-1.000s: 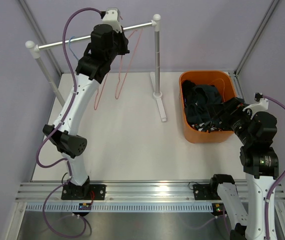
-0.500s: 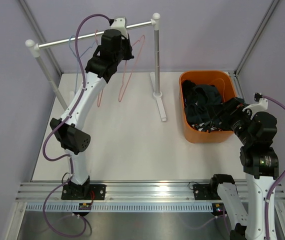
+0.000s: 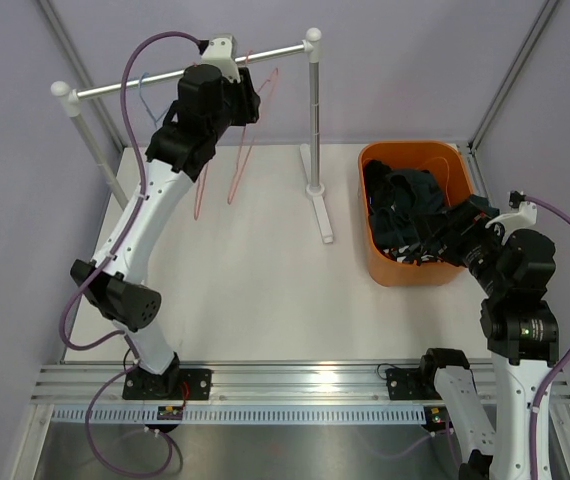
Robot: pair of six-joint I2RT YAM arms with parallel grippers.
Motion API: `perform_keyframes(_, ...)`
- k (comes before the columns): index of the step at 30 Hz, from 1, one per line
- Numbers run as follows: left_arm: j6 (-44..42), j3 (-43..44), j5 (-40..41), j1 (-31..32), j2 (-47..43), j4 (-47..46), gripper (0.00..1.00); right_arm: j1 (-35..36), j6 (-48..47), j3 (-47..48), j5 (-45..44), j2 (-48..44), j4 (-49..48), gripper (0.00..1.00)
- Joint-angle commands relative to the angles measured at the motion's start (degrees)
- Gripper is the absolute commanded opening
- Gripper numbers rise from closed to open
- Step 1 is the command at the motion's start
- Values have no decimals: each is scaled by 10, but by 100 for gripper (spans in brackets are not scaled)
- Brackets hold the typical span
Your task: Remove the shorts from the hanger
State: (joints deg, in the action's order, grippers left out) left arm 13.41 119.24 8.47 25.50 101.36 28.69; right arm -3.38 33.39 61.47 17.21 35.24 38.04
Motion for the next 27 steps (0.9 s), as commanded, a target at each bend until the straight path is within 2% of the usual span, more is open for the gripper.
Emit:
perform_keyframes(1,-9,-15,-24,4,-70,-43,44,2,-9,8,10,-9,5,99)
perform_keyframes(8,-22,-34,-68,23,-145,2,48,2,-9,0,5,-17,8,100)
perform_keyframes(12,-33,-95,-66,46,-225,21,48,2,-14,-10,18,-23,2,99)
perform_keyframes(15,-48,-160,-43,79,-275,45,48,2,-15,-23,28,-32,-9,99)
perform_keyframes(19,-65,-281,8,126,-395,60,49,2,-16,-43,40,-45,-21,99)
perform_keyframes(21,-78,-383,36,149,-446,37,50,2,-19,-50,48,-48,-24,99)
perform_keyframes(23,-88,-470,49,156,-512,17,51,2,-22,-53,48,-58,-24,99)
perform_keyframes(27,-102,-550,33,158,-586,8,51,2,-15,-86,48,-83,-50,99)
